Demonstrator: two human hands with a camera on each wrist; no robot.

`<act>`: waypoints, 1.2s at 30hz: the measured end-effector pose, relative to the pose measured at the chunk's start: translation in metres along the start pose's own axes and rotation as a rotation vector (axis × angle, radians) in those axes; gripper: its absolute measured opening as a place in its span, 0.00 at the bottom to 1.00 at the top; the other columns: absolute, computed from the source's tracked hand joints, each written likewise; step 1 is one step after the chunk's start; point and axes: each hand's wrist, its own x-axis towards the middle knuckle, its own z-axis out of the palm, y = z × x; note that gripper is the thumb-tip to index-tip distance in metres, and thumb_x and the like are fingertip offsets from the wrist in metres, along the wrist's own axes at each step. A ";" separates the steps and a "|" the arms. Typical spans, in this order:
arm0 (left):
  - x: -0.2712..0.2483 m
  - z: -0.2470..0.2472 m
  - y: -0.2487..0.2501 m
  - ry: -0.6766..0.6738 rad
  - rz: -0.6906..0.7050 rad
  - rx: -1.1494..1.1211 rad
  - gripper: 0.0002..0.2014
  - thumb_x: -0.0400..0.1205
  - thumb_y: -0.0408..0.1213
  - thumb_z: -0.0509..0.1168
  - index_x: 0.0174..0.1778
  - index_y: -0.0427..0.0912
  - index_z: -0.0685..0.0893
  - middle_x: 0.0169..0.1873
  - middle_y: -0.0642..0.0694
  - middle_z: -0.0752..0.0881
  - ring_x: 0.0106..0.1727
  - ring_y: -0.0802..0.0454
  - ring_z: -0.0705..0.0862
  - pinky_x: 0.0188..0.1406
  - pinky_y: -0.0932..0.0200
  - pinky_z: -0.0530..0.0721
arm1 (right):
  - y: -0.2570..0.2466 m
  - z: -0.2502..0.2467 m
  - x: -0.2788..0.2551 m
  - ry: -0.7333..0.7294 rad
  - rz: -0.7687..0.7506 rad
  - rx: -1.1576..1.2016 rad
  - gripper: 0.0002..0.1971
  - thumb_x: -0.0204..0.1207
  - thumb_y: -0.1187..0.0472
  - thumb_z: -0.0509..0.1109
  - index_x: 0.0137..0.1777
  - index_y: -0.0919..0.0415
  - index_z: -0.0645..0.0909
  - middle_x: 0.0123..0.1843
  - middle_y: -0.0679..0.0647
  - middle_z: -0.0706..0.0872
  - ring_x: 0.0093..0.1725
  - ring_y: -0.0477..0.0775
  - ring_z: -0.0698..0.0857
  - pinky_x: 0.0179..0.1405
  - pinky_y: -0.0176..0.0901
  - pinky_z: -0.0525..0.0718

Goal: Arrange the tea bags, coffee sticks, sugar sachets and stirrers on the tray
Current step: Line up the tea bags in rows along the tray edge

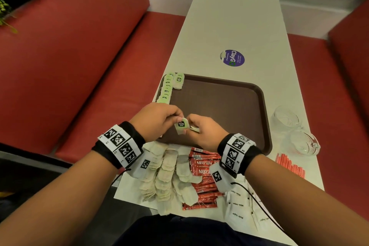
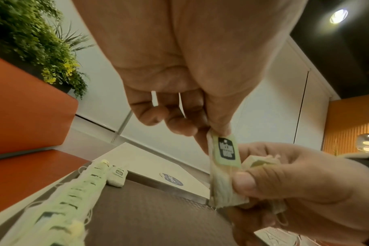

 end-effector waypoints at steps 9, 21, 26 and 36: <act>0.024 0.018 -0.008 -0.014 -0.156 -0.271 0.08 0.79 0.47 0.75 0.51 0.51 0.89 0.37 0.57 0.88 0.39 0.63 0.83 0.42 0.63 0.81 | 0.011 -0.013 0.013 0.107 0.080 0.120 0.08 0.83 0.50 0.70 0.53 0.54 0.80 0.44 0.52 0.88 0.40 0.53 0.86 0.41 0.54 0.87; 0.154 0.003 -0.092 0.136 -0.612 -0.042 0.15 0.72 0.48 0.81 0.50 0.51 0.85 0.50 0.49 0.89 0.54 0.48 0.86 0.56 0.52 0.86 | 0.031 -0.023 0.014 0.082 0.195 0.173 0.09 0.83 0.64 0.61 0.43 0.53 0.66 0.34 0.50 0.75 0.31 0.50 0.72 0.34 0.47 0.72; 0.181 0.011 -0.094 0.081 -0.670 0.008 0.16 0.69 0.48 0.83 0.46 0.51 0.84 0.54 0.49 0.86 0.51 0.49 0.84 0.53 0.55 0.85 | 0.037 -0.024 0.012 0.089 0.192 0.162 0.11 0.85 0.61 0.62 0.40 0.53 0.68 0.33 0.47 0.75 0.32 0.47 0.72 0.35 0.46 0.72; 0.193 0.015 -0.085 -0.003 -0.633 0.191 0.13 0.77 0.47 0.76 0.50 0.43 0.89 0.48 0.45 0.86 0.56 0.42 0.85 0.56 0.48 0.86 | 0.046 -0.028 0.010 0.104 0.204 0.184 0.11 0.83 0.61 0.66 0.40 0.51 0.70 0.34 0.47 0.79 0.32 0.46 0.75 0.36 0.43 0.75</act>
